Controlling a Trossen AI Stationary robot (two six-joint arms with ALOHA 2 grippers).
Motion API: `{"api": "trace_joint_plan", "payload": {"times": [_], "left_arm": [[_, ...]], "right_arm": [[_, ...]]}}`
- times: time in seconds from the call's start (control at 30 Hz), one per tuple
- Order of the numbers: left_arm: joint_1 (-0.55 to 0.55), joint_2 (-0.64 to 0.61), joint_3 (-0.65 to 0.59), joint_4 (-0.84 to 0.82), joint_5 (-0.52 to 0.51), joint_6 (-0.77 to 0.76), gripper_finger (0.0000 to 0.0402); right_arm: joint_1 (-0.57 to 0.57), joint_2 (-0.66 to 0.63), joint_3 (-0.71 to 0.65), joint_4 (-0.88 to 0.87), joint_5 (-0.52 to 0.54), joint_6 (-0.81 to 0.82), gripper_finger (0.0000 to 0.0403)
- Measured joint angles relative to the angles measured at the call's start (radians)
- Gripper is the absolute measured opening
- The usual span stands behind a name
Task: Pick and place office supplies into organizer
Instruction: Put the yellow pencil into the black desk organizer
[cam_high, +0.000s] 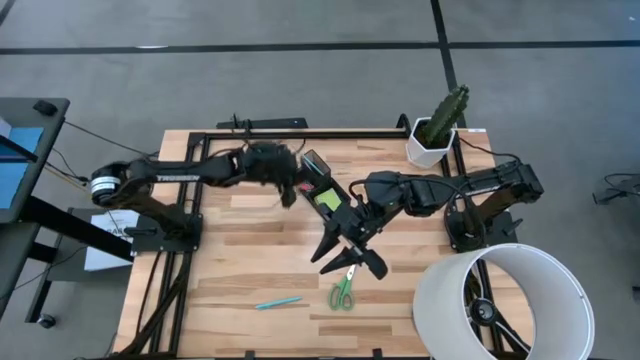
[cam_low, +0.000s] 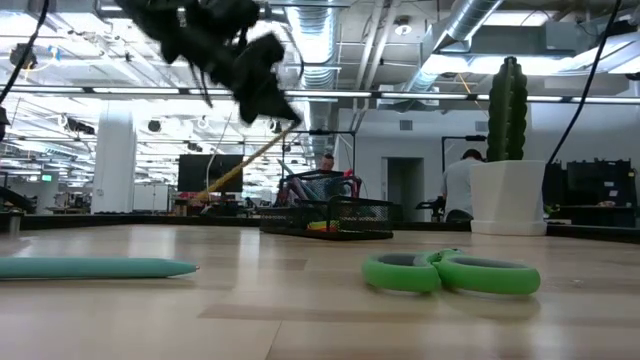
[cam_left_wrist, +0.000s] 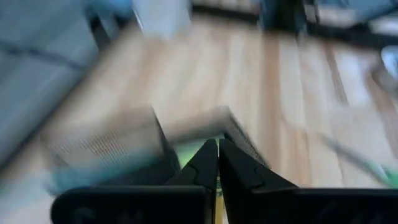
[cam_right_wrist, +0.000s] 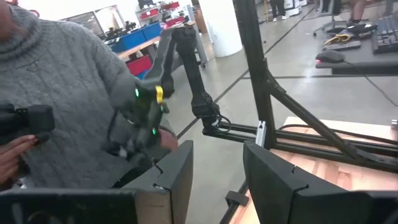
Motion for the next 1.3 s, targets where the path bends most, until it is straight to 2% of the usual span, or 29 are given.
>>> {"api": "trace_joint_plan", "payload": {"times": [0.2, 0.33, 0.43, 0.53, 0.67, 0.77, 0.87, 1.07, 1.23, 1.3], "left_arm": [[0.028, 0.023, 0.22, 0.029, -0.095, 0.178, 0.0002], [0.061, 0.058, 0.294, 0.053, -0.111, 0.209, 0.0002], [0.079, 0.069, 0.312, -0.015, -0.104, 0.203, 0.0002], [0.088, 0.072, 0.31, -0.175, -0.021, 0.192, 0.0001], [0.073, 0.071, 0.31, -0.343, 0.14, 0.134, 0.0], [0.037, 0.071, 0.31, -0.4, 0.184, 0.168, 0.0005], [-0.007, 0.071, 0.31, -0.419, 0.195, 0.226, 0.0029], [-0.121, 0.102, 0.306, -0.462, 0.223, 0.258, 0.0111], [-0.211, 0.21, 0.303, -0.553, 0.181, 0.23, 0.0158], [-0.232, 0.265, 0.303, -0.566, 0.225, 0.228, 0.0163]], "right_arm": [[0.008, 0.0, 0.0, 0.0, -0.008, 0.0, 0.0137], [0.021, 0.0, 0.0, -0.002, -0.007, 0.0, 0.0136], [0.034, -0.001, 0.0, -0.005, -0.007, 0.0, 0.0138], [0.045, -0.004, 0.0, -0.018, -0.007, 0.0, 0.0139], [0.041, -0.004, 0.0, -0.026, -0.007, 0.0, 0.0137], [0.024, -0.004, 0.0, -0.023, -0.007, 0.0, 0.0138], [0.009, -0.004, 0.0, -0.021, -0.023, 0.0, 0.014], [0.005, -0.004, 0.0, -0.014, -0.032, 0.034, 0.0141], [0.007, -0.003, 0.0, -0.014, -0.047, 0.051, 0.0143], [0.012, -0.003, 0.0, -0.015, -0.054, 0.051, 0.0143]]}}
